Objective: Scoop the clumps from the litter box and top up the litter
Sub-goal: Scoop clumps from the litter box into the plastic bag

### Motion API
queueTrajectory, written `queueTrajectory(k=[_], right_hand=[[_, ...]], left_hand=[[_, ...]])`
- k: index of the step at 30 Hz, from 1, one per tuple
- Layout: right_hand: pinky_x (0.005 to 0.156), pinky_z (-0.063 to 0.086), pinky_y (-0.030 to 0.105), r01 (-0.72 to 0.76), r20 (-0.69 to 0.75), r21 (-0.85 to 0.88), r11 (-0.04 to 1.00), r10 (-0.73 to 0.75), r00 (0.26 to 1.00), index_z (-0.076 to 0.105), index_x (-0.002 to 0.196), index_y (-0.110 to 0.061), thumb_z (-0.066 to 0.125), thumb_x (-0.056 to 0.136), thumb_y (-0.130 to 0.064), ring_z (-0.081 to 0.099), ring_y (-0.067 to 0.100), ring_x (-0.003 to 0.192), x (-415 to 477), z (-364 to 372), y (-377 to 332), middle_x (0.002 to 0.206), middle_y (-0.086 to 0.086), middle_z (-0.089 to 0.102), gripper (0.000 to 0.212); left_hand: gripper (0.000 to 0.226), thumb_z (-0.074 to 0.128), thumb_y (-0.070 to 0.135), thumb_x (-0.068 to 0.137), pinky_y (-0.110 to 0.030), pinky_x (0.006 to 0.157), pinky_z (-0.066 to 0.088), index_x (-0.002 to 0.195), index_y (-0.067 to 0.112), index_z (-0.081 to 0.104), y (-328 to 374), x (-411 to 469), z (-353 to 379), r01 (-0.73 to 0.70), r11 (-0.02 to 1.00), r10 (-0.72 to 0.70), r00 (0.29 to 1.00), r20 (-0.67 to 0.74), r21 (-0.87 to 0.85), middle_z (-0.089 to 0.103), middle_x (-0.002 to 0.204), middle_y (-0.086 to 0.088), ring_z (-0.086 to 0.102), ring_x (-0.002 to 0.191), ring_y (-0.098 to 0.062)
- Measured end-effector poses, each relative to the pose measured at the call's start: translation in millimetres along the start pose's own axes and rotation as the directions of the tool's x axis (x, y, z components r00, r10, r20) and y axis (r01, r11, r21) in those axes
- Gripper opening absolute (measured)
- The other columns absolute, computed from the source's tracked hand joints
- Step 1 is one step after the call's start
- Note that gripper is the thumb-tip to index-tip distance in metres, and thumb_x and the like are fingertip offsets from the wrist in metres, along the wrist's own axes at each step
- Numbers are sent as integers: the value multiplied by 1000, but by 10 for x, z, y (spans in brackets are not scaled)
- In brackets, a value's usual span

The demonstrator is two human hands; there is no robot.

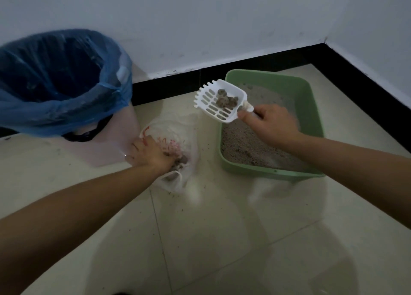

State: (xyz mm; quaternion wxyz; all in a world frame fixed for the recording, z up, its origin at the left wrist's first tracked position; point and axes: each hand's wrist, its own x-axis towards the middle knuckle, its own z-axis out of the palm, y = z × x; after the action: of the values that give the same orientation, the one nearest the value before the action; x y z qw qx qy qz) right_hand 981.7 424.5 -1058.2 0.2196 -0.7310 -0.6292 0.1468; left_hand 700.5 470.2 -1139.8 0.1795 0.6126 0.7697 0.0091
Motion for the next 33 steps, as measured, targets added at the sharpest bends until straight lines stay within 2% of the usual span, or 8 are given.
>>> queueTrajectory(k=[4,9,17,19,22,25,28,33], right_hand=[[46,28,21,38,55,28,999,-40,998,64,71,-15,45,95,-60,38,12,43,10,108,-219,51,-5,45,54],[51,43,25,196,225,-386,902,-114,968,54,67,-18,37,96,-62,50,15,51,-46,342,-582,60,-1,54,55],[58,33,32,569,387,-756,324,-479,788,62,92,-15,46,94,-16,55,21,62,-70,603,-973,81,4,64,16],[59,32,32,545,343,-749,376,-484,805,61,94,-15,46,95,-20,57,22,64,-45,564,-1000,82,4,65,16],[57,36,30,411,186,-662,627,-394,900,57,95,-19,38,99,-37,50,18,57,62,346,-939,72,-2,55,27],[56,47,29,254,56,-582,772,-274,960,52,97,-21,27,101,-53,50,14,53,166,-4,-708,65,-4,49,41],[52,41,23,123,-16,-581,804,-163,987,55,96,-22,26,100,-56,48,11,50,157,-326,-310,63,-4,52,45],[56,36,26,-102,159,-705,702,297,941,62,90,-19,44,92,-57,54,19,64,-63,-577,308,70,-1,54,42]], left_hand=[[86,74,36,77,-47,101,35,142,14,21,-222,-57,32,122,985,-121,993,13,-125,31,142,-20,35,127,-38],[37,53,8,90,-40,91,47,125,0,43,-400,-43,-12,81,929,-67,996,50,-362,55,124,-22,56,111,-38],[32,50,10,91,-42,90,48,122,1,47,-372,-28,-6,79,919,-61,996,59,-385,55,122,-21,56,109,-39],[31,49,10,91,-42,90,48,121,2,46,-351,-39,1,78,917,-56,996,68,-390,55,122,-20,56,109,-39],[38,51,15,91,-45,95,45,127,3,43,-269,-87,-10,55,948,-44,998,40,-313,48,128,-18,50,115,-39],[44,52,24,91,-47,101,37,131,9,42,-127,-136,-33,-214,966,177,956,-236,-143,41,131,-16,41,120,-35],[41,49,23,94,-40,104,35,133,11,45,188,-166,-42,-489,849,396,841,-369,-202,42,131,-11,40,122,-27],[40,42,29,100,-35,92,41,132,7,47,899,-245,118,-364,802,341,930,-136,-473,50,125,-13,53,110,-29]])
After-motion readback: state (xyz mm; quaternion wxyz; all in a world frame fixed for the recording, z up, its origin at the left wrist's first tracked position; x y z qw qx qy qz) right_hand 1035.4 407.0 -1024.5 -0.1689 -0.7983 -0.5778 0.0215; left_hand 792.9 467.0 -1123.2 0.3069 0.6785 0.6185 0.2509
